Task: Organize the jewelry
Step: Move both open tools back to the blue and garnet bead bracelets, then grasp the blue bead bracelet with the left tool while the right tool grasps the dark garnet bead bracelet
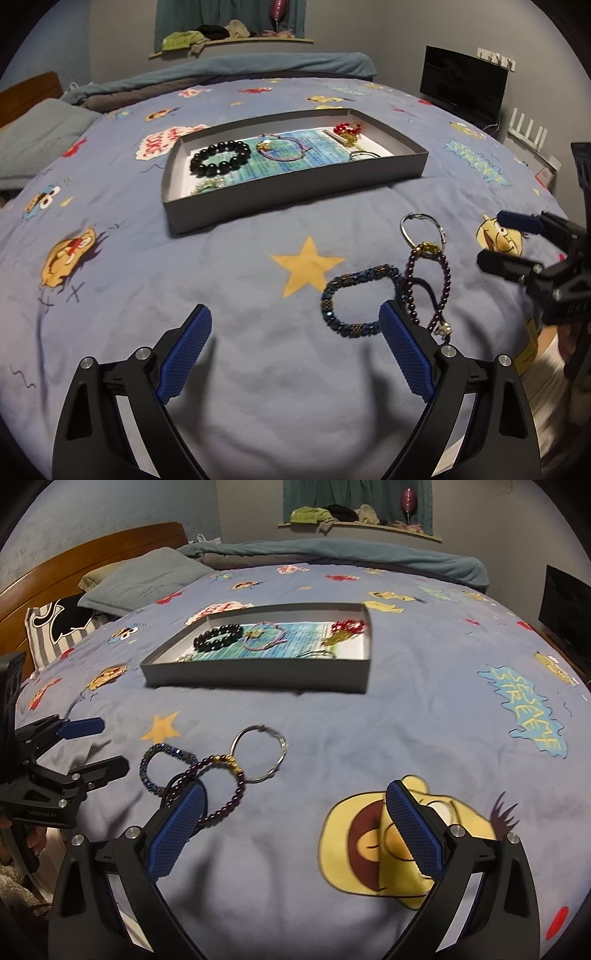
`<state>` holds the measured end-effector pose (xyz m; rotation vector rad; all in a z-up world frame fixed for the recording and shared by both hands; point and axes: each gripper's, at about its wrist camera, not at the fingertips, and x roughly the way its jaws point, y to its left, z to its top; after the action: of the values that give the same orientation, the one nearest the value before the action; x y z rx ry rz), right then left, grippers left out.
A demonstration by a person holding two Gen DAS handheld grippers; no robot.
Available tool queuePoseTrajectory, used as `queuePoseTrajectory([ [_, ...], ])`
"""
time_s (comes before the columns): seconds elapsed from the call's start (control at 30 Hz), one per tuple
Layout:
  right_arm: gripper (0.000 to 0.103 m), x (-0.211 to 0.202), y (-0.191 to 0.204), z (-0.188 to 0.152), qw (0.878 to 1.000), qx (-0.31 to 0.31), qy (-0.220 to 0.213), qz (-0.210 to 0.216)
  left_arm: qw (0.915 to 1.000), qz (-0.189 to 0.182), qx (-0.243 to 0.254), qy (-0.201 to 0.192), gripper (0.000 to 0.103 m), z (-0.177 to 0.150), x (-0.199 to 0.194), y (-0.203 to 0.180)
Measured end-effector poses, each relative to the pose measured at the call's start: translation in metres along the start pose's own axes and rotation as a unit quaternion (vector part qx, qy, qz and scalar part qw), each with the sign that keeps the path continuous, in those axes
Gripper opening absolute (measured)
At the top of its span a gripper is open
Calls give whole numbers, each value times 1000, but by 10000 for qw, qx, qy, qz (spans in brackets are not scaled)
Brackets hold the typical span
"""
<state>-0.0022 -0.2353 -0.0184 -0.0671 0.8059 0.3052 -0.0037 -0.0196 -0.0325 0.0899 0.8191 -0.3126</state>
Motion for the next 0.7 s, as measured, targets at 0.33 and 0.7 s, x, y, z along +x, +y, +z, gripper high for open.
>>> queuePoseTrajectory([
  [0.33, 65, 10, 9, -4, 9996, 5, 210, 181, 9997, -162, 51, 175, 56, 2, 12, -4],
  [0.7, 39, 18, 14, -4, 9992, 75, 256, 301, 9988, -330, 212, 277, 35, -2, 21, -14],
])
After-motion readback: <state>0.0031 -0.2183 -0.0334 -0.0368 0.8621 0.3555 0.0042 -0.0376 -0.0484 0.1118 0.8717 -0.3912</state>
